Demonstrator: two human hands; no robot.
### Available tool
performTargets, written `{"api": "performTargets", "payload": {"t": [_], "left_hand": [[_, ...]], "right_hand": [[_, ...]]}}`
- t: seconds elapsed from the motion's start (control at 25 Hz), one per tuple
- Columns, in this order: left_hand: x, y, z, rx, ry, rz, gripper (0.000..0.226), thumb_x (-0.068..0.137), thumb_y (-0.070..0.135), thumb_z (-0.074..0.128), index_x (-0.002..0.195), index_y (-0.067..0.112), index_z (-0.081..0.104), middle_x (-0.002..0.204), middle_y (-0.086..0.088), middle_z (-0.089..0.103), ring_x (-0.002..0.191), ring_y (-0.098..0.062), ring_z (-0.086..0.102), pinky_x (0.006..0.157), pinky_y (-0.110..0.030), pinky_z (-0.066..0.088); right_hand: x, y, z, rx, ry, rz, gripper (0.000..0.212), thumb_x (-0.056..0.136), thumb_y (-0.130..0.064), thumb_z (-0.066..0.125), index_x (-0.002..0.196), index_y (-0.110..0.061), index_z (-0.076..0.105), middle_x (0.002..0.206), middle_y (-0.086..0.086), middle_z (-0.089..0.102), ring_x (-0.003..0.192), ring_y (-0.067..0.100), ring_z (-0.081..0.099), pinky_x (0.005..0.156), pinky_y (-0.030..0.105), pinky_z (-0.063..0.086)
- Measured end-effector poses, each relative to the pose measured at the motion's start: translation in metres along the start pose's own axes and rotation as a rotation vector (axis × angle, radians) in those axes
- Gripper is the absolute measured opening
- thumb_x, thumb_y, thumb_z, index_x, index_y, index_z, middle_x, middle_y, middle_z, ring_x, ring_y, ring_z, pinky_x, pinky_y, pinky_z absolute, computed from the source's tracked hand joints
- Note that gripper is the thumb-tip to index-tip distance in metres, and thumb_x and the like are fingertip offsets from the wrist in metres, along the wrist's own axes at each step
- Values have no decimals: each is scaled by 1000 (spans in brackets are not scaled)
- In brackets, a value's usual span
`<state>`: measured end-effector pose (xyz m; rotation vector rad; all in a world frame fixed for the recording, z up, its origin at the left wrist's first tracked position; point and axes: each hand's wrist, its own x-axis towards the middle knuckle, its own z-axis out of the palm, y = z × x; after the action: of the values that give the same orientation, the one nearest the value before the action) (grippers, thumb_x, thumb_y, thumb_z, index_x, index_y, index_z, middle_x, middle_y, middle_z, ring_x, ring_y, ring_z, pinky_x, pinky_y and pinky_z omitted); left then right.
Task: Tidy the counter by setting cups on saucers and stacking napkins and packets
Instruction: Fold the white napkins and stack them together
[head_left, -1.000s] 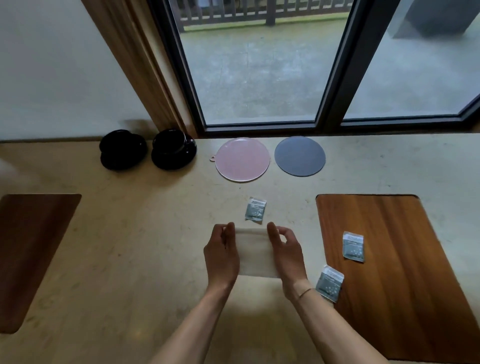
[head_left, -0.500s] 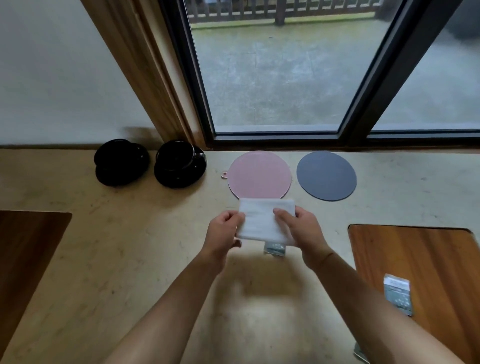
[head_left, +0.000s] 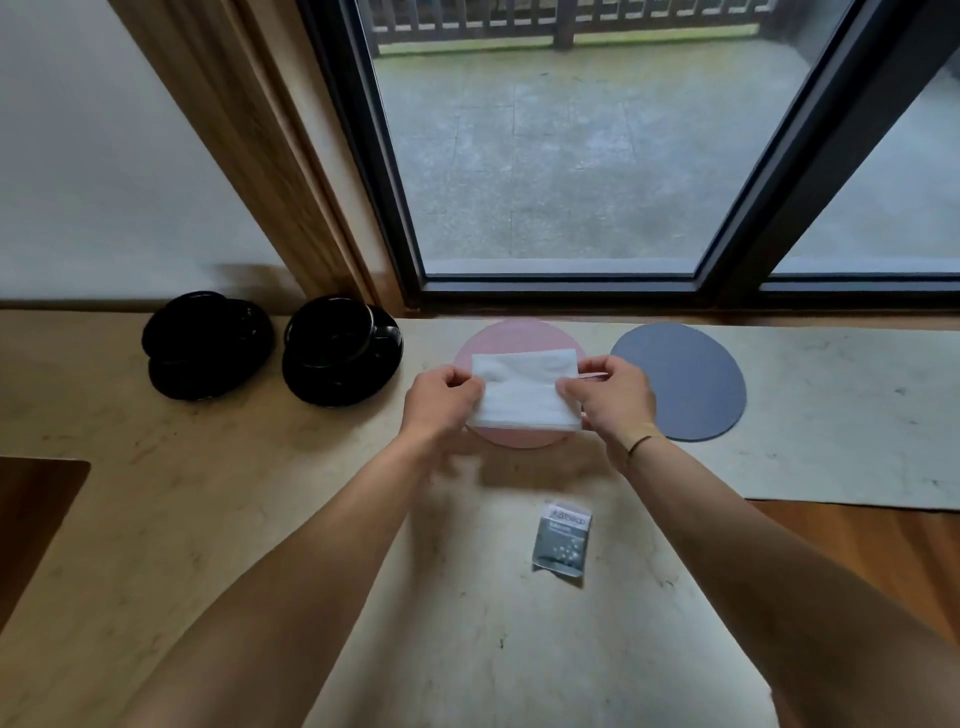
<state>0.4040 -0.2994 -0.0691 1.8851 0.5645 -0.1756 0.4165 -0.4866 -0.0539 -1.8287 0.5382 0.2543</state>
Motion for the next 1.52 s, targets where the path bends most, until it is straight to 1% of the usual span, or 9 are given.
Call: {"api": "performTargets", "payload": {"t": [0.12, 0.28, 0.56, 0.68, 0.92, 1.12, 1.28, 1.36, 1.52], "left_hand": [[23, -1, 1, 91, 20, 30, 9, 82, 27, 66, 76, 21, 70, 86, 1, 72, 88, -24, 67, 83, -40, 55], [41, -1, 3, 163, 53, 44, 10, 82, 28, 67, 74, 22, 68, 81, 1, 71, 75, -23, 66, 76, -44, 58], [50, 0, 8, 367, 115, 112, 9, 78, 35, 64, 70, 30, 64, 85, 5, 70, 87, -21, 64, 80, -38, 54], [52, 1, 8, 397, 121, 100, 10, 76, 36, 63, 68, 31, 61, 84, 5, 70, 86, -22, 64, 80, -38, 55], [51, 3, 11, 474, 138, 95, 7, 77, 34, 62, 77, 27, 64, 85, 5, 68, 86, -21, 62, 74, -33, 51], [48, 6, 13, 482, 155, 72, 10, 76, 31, 62, 85, 26, 60, 88, 5, 64, 86, -22, 59, 68, -32, 44], [39, 7, 13, 437, 167, 73, 23, 80, 33, 60, 99, 22, 54, 98, 0, 62, 90, -26, 58, 77, -37, 50], [28, 6, 11, 396, 182, 92, 23, 82, 34, 58, 102, 22, 55, 99, 1, 63, 91, -25, 59, 80, -39, 52], [-15, 4, 6, 337, 150, 145, 21, 87, 32, 62, 105, 21, 61, 98, 4, 64, 90, -17, 60, 76, -33, 51]], "right_hand": [[14, -6, 7, -112, 38, -27, 15, 70, -26, 74, 80, -28, 64, 90, -2, 69, 90, 25, 66, 84, 43, 56], [32, -5, 13, -183, 76, -75, 17, 75, -23, 70, 90, -29, 66, 93, 0, 70, 90, 25, 66, 83, 42, 57], [49, 0, 17, -429, 117, -178, 27, 83, -23, 63, 109, -28, 62, 103, 4, 68, 95, 25, 59, 75, 29, 46], [50, 2, 20, -471, 127, -190, 24, 83, -22, 63, 107, -27, 58, 101, 5, 68, 90, 26, 59, 72, 29, 46], [49, 3, 23, -521, 155, -212, 19, 84, -20, 61, 101, -26, 55, 99, 5, 66, 85, 26, 57, 70, 30, 45], [48, 2, 21, -506, 140, -194, 24, 81, -16, 60, 104, -23, 54, 98, 3, 62, 86, 27, 55, 69, 30, 41], [42, 1, 20, -555, 141, -223, 22, 86, -18, 59, 105, -22, 49, 96, 3, 59, 82, 25, 52, 67, 30, 38], [33, 0, 17, -559, 164, -253, 19, 88, -21, 58, 105, -22, 48, 95, 2, 58, 81, 24, 52, 67, 31, 39], [-2, 5, 6, -565, 151, -395, 18, 90, -27, 57, 107, -23, 54, 98, -3, 61, 83, 19, 55, 67, 30, 43]]}}
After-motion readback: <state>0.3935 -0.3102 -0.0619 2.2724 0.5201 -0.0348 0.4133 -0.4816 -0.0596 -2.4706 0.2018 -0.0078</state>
